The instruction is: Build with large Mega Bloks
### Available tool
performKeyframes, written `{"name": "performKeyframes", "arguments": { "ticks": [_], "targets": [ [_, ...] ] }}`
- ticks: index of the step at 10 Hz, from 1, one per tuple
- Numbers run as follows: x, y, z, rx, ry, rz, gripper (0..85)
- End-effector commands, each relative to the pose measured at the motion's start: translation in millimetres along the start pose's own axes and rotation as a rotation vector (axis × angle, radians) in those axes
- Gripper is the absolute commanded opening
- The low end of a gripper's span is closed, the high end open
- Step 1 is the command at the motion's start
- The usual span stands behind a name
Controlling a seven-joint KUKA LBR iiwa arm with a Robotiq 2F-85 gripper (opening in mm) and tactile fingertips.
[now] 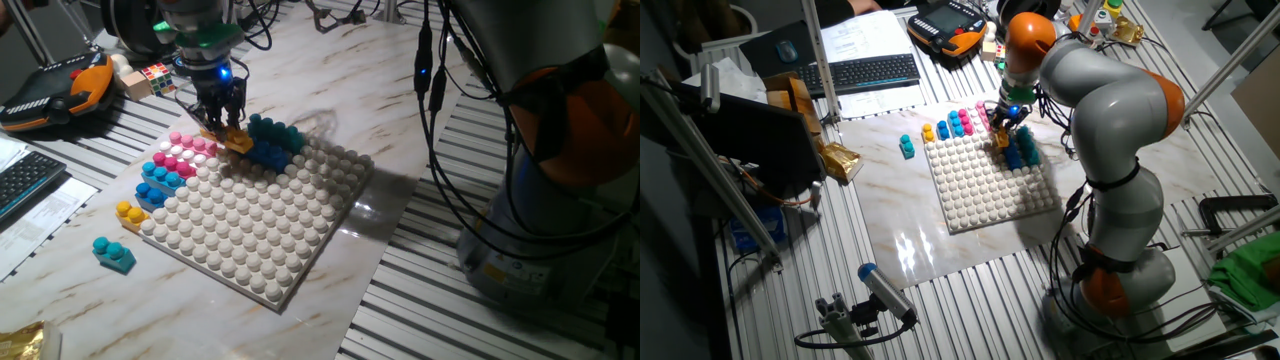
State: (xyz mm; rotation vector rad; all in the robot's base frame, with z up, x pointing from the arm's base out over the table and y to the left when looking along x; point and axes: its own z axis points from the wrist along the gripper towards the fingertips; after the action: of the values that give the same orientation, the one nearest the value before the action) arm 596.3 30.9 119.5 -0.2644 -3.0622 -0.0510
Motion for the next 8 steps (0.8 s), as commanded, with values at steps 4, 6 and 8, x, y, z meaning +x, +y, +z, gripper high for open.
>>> {"name": "performKeyframes", "arguments": {
  "ticks": [4, 6, 8],
  "targets": [
    [0.0, 0.1, 0.3, 0.027, -0.028, -0.014, 1.0],
    [3.1, 1.9, -0.6, 0.025, -0.011, -0.028, 1.0],
    [20.0, 10.2, -3.1, 0.019, 0.006, -0.026, 1.0]
  ]
}}
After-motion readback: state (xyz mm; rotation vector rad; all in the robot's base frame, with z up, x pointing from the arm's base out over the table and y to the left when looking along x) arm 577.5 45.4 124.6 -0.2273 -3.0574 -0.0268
